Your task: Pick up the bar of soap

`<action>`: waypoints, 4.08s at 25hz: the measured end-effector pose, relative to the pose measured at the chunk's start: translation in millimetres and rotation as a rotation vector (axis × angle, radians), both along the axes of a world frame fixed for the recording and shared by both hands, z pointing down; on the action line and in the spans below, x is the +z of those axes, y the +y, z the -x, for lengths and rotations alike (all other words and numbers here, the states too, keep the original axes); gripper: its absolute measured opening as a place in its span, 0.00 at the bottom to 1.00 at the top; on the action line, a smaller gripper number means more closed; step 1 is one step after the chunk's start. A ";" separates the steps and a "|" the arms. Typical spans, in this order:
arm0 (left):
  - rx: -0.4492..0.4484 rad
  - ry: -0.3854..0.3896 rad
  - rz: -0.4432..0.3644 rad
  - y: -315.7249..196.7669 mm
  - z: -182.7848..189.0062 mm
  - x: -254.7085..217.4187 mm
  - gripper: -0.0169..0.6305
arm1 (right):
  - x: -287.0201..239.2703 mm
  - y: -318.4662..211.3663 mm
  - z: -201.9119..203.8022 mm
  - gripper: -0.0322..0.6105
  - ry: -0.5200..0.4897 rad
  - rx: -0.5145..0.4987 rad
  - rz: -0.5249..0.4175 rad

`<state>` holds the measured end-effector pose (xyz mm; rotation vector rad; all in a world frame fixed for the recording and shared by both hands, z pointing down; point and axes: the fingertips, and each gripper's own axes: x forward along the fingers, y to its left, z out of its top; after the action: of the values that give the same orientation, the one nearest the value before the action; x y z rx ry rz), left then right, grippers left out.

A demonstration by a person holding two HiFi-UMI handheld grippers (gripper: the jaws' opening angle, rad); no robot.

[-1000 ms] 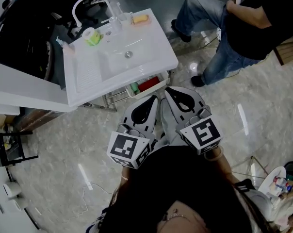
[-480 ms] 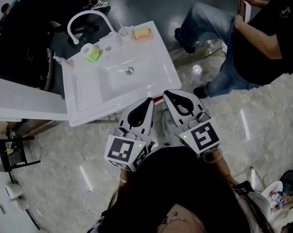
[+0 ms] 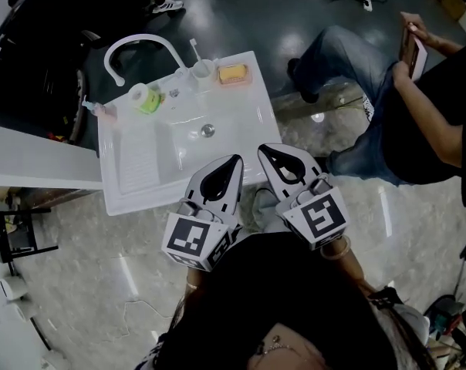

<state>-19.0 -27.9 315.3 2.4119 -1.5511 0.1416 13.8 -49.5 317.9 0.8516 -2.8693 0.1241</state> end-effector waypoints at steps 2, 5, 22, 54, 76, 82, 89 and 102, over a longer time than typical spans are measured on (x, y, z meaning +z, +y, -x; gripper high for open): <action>-0.017 0.004 0.007 -11.6 0.4 0.4 0.02 | 3.4 -11.6 -0.1 0.06 0.004 -0.019 0.006; -0.033 -0.001 0.012 -25.9 4.0 0.3 0.02 | 7.9 -28.4 2.8 0.06 0.001 -0.033 0.011; 0.016 -0.010 0.045 -94.2 68.3 11.5 0.02 | 23.8 -102.0 65.5 0.06 0.007 0.032 0.018; 0.052 0.070 0.158 -159.0 175.2 64.5 0.02 | 193.8 -273.7 144.8 0.18 0.701 -0.126 -0.013; 0.027 0.070 0.220 -164.9 192.6 86.5 0.02 | 277.9 -309.1 155.0 0.32 1.094 -0.446 0.028; 0.026 0.070 0.224 -166.8 195.0 89.1 0.02 | 288.9 -308.5 158.5 0.33 1.167 -0.526 0.058; 0.016 0.074 0.219 -169.9 199.6 89.9 0.02 | 298.1 -311.4 165.5 0.33 1.188 -0.573 0.140; 0.026 0.068 0.229 -173.3 193.4 90.3 0.02 | 308.4 -312.6 165.6 0.34 1.222 -0.589 0.154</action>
<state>-212.3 -201.2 405.7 2.2357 -1.3919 0.2274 -151.9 -362.1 626.3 -0.0504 -1.7752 -0.1829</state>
